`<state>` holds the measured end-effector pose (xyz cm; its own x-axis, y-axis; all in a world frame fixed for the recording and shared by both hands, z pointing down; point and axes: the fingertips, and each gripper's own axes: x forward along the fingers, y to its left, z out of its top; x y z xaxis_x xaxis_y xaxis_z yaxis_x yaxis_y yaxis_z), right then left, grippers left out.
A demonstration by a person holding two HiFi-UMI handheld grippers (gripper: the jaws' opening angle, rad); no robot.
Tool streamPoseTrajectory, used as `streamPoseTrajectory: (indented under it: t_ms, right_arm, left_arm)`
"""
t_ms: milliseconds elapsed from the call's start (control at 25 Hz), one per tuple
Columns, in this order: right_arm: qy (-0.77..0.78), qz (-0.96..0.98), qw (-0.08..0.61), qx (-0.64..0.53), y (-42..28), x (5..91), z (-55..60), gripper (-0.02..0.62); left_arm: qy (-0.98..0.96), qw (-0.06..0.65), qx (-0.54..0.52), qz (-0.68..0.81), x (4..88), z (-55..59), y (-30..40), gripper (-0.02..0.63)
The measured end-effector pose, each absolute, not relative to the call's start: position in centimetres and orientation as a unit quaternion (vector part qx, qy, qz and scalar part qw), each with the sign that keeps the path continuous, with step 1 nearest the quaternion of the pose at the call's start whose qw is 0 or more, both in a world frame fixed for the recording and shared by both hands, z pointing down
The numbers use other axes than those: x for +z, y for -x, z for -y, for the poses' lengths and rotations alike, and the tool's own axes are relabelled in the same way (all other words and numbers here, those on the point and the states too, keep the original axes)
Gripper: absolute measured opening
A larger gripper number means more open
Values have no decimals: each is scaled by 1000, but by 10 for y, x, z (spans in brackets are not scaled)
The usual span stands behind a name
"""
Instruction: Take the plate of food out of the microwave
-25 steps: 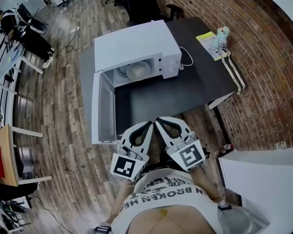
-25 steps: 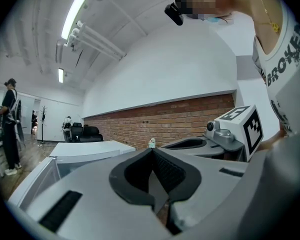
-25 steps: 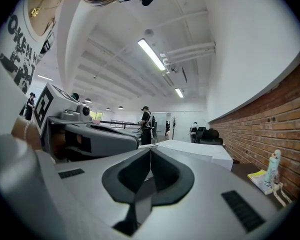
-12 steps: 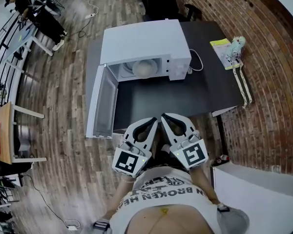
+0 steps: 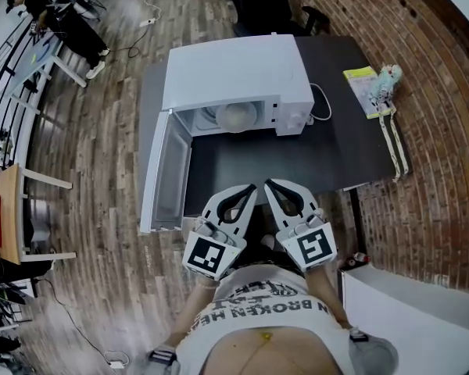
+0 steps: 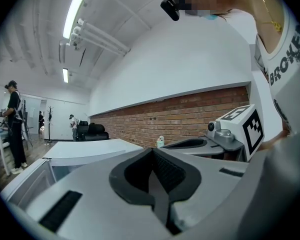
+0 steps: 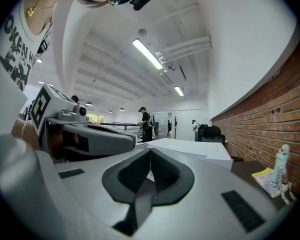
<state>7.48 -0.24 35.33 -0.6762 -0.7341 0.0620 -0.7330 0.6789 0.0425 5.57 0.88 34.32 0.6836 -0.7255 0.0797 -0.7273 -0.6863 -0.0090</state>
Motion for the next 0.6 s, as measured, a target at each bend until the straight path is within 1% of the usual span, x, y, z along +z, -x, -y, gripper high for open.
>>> streamPoseTrajectory:
  t_ms: [280, 600]
  right_arm:
    - [-413, 909, 47, -20, -67, 350, 49, 9]
    - [-420, 905, 63, -17, -55, 359, 99, 9]
  left_arm:
    - [-929, 16, 30, 369, 343, 45, -53, 6]
    - [-930, -2, 32, 366, 346, 100, -36, 8]
